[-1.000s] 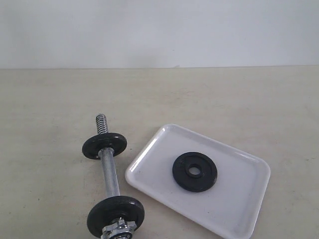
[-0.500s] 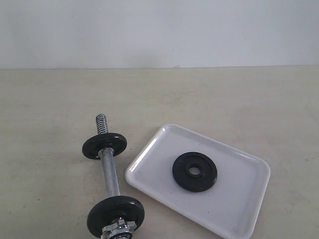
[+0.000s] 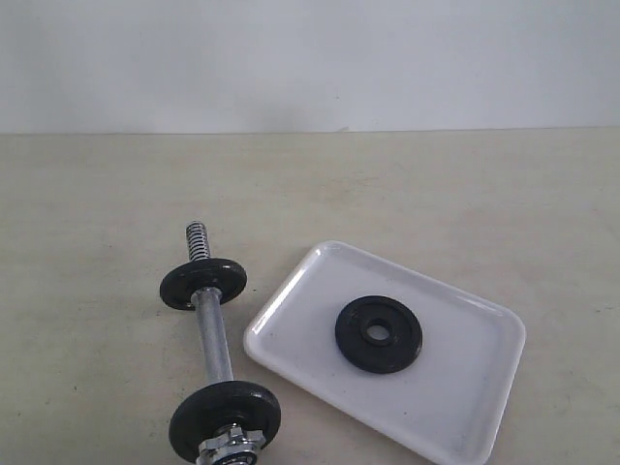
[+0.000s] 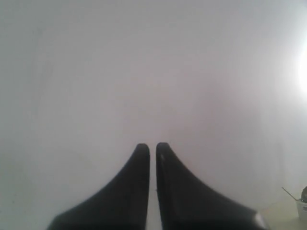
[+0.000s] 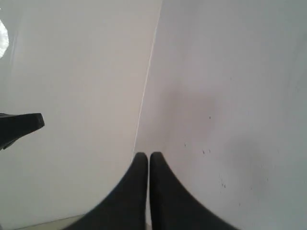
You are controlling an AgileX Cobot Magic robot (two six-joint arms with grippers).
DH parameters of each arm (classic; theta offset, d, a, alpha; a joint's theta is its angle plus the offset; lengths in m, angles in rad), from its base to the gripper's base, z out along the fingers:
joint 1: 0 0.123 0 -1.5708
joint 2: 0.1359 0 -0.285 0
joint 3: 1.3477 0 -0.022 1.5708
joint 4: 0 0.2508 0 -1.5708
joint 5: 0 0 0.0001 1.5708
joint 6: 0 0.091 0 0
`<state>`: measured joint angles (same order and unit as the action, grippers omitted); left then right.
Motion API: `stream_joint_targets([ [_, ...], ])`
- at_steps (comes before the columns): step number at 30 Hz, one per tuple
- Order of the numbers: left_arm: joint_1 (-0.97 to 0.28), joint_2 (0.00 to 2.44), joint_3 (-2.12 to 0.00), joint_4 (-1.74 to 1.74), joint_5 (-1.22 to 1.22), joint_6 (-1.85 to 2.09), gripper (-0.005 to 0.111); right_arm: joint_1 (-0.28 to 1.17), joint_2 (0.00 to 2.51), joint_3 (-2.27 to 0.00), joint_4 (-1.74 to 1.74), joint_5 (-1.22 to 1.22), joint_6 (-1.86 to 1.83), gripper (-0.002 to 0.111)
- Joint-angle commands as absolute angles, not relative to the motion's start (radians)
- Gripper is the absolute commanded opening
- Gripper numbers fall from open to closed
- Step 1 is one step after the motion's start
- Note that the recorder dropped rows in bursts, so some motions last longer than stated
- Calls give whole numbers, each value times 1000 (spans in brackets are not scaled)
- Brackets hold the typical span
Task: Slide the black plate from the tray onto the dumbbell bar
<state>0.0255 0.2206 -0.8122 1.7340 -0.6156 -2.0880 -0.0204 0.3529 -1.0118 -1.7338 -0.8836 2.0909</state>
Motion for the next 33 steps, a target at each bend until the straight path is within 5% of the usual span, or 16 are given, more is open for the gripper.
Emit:
stream_joint_targets([
  [1,29,321,-796,1744,-536,-2101,4,-20,434,-908,-1744,-821,2094,0],
  [9,29,480,-812,1744,19,-2083,4,-20,580,-689,-1744,-674,2094,0],
  [16,29,641,-811,1744,137,-1836,4,-20,726,-562,-1744,-619,2065,0],
  [33,29,1003,-659,1555,-389,-2100,4,-20,1013,-491,-1744,-628,1896,0],
])
